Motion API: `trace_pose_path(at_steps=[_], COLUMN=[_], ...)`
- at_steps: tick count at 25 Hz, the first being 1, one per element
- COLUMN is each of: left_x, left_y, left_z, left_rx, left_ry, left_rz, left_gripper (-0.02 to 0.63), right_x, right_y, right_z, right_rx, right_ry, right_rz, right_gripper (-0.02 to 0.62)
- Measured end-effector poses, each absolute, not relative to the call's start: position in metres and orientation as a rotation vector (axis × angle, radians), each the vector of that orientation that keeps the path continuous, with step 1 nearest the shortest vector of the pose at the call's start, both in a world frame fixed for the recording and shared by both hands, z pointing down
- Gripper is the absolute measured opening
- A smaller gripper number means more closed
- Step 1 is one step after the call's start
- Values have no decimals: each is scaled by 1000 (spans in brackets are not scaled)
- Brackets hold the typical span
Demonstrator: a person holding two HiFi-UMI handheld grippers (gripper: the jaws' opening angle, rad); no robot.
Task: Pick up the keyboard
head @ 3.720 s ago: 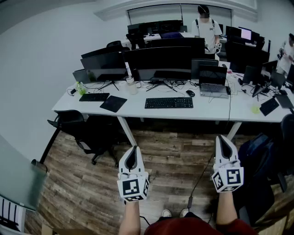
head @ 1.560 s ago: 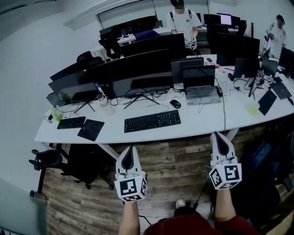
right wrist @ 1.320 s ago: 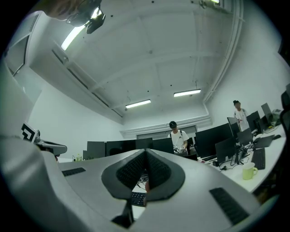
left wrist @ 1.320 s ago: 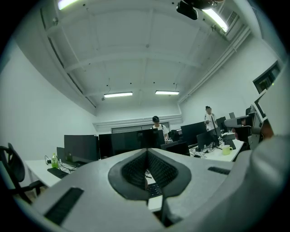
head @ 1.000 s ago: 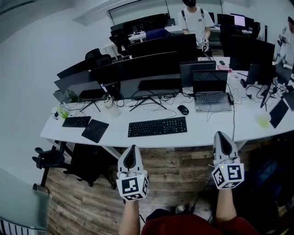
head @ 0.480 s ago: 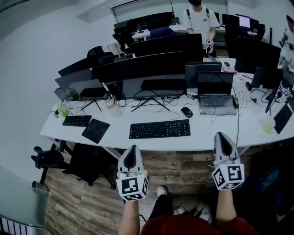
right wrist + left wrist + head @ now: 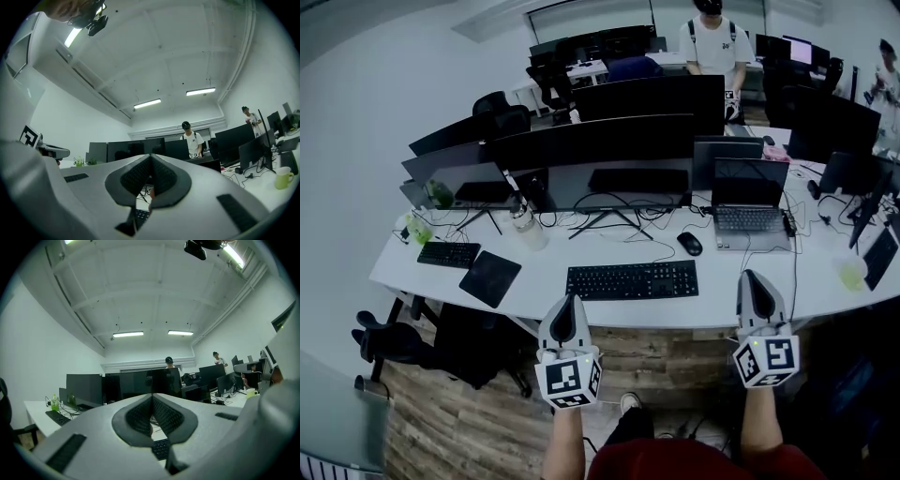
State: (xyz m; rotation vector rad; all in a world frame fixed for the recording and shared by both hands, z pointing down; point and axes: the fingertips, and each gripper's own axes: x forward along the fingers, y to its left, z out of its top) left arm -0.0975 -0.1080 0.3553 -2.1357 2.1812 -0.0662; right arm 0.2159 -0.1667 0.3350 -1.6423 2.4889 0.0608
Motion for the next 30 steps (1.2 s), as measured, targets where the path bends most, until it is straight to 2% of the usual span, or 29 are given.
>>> trace_pose_path(at_steps=[19, 30], left_x=[-234, -251], left_y=[-240, -264], left_z=[363, 363], left_rx=[-2203, -2238], left_ry=[2175, 2137], left_rz=[-47, -22], left_gripper=[6, 6], right_x=[86, 72], right_y=[-290, -303], right_z=[322, 318], right_rx=[-1714, -1758], right_ry=[2486, 2450], right_rz=[116, 162], right_gripper=[-2, -2])
